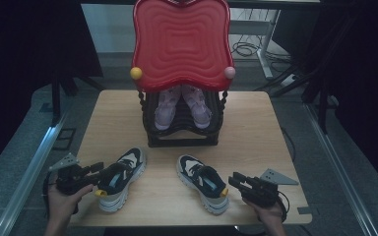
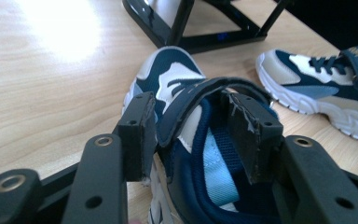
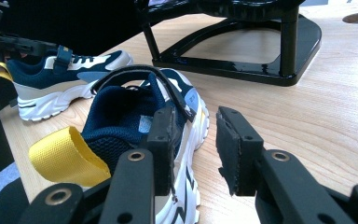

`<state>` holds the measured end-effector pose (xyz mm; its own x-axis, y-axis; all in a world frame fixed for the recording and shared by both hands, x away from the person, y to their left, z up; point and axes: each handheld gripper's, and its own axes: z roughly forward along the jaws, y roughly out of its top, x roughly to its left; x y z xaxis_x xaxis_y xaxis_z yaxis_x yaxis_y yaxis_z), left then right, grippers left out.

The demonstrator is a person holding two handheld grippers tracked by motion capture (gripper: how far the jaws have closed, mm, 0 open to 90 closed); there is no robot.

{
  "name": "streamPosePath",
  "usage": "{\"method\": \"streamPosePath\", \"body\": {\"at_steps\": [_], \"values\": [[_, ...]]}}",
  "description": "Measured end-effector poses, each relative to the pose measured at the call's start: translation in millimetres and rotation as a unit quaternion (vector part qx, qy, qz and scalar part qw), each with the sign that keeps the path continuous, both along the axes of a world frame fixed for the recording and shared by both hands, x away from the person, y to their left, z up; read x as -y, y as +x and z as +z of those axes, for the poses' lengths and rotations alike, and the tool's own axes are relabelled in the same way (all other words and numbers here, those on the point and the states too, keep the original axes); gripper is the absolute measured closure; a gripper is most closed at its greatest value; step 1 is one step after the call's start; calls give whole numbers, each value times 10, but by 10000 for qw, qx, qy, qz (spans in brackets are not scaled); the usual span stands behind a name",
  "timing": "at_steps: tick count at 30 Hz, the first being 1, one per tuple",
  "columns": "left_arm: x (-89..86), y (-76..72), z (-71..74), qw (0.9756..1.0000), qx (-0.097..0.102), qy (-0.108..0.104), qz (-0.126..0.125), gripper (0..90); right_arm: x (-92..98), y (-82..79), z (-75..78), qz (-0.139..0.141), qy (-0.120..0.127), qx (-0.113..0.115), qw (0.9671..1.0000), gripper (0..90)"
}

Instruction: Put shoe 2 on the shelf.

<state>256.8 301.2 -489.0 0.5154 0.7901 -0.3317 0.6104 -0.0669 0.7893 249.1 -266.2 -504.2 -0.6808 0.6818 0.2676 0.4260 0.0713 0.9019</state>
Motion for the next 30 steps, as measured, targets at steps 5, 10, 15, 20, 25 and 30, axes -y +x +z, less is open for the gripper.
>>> {"method": "streamPosePath", "body": {"at_steps": [5, 10, 15, 20, 25, 30], "values": [[39, 44, -42, 9999, -38, 126, -57, 553, -7, 6, -9, 1, -10, -22, 10000, 670], [80, 77, -80, 9993, -133, 325, -123, 575, -22, 4, -15, -22, -6, -34, 10000, 627], [78, 85, -97, 9991, -170, 372, -121, 628, -18, 13, 25, -39, 244, -65, 9997, 572], [64, 85, -111, 9992, -171, 327, -130, 650, -47, 84, 73, 84, 393, -187, 9990, 495], [67, 82, -109, 9992, -161, 353, -126, 653, -129, 166, 81, 276, 483, -339, 9979, 460], [71, 83, -108, 9992, -175, 339, -107, 650, -188, 236, 151, 372, 361, -307, 9982, 459]]}}
